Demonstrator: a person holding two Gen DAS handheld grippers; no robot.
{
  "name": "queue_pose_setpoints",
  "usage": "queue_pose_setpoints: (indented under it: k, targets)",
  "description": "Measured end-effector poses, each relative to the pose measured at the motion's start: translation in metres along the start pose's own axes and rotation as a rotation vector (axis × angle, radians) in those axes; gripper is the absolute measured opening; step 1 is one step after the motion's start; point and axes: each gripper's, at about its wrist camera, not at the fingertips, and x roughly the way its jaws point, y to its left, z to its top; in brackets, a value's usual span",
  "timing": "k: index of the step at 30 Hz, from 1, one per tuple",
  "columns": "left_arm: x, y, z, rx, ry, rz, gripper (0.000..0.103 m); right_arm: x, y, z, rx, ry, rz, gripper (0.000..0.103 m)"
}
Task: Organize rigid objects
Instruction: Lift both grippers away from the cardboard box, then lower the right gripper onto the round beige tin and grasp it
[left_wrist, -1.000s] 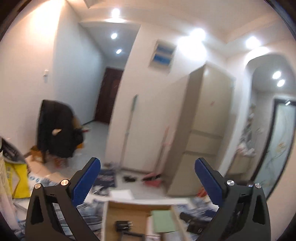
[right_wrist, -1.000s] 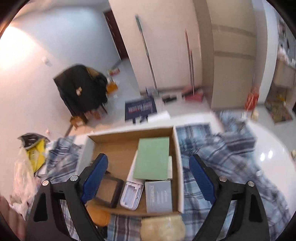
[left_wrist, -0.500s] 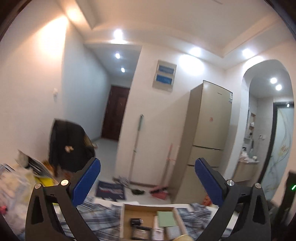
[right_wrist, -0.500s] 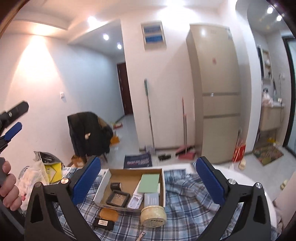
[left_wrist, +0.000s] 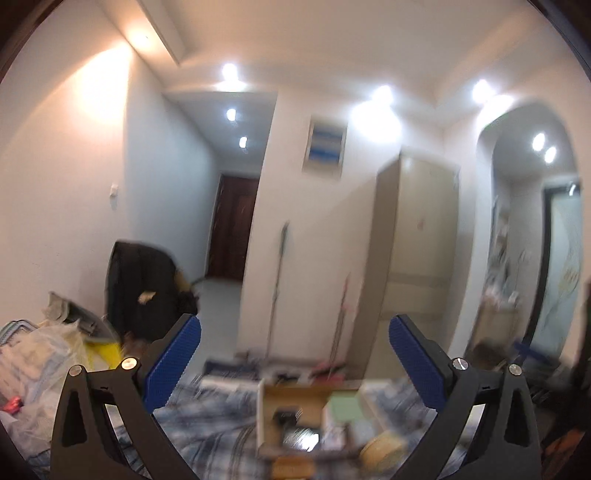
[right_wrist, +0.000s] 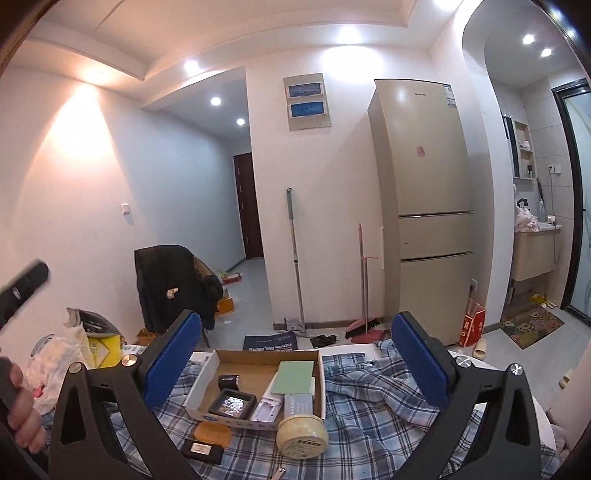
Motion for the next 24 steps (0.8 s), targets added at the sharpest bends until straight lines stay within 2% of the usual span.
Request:
queue_pose_setpoints:
  k: [1, 6, 10, 13, 17, 20, 22, 24]
  targets:
    - [0.007, -0.002, -0.006, 0.018, 0.018, 0.026, 0.103, 0.003, 0.000, -0.004, -0.003, 0.004, 0.002, 0.103]
    - [0.020, -0.002, -0.036, 0.034, 0.026, -0.027, 0.103, 0.022, -0.002, -0.028, -0.010, 0.064, 0.006, 0.103]
    - [0.036, 0.002, -0.057, 0.017, 0.031, 0.036, 0.103, 0.041, -0.007, -0.049, 0.001, 0.136, 0.024, 0.099]
    - [0.053, 0.009, -0.072, 0.000, 0.096, -0.009, 0.103, 0.053, -0.011, -0.065, 0.010, 0.166, 0.017, 0.098]
    - [0.071, 0.016, -0.102, -0.043, 0.168, -0.024, 0.103, 0.066, -0.019, -0.084, 0.002, 0.225, 0.009, 0.098]
    - [0.081, 0.011, -0.123, -0.005, 0.206, -0.018, 0.103, 0.074, -0.021, -0.094, -0.014, 0.262, -0.005, 0.098]
    - [0.081, 0.004, -0.131, 0.039, 0.203, -0.005, 0.103, 0.078, -0.018, -0.099, -0.043, 0.270, -0.011, 0.098]
    - [0.078, -0.001, -0.133, 0.066, 0.188, -0.028, 0.103, 0.081, -0.012, -0.105, -0.089, 0.279, -0.028, 0.098]
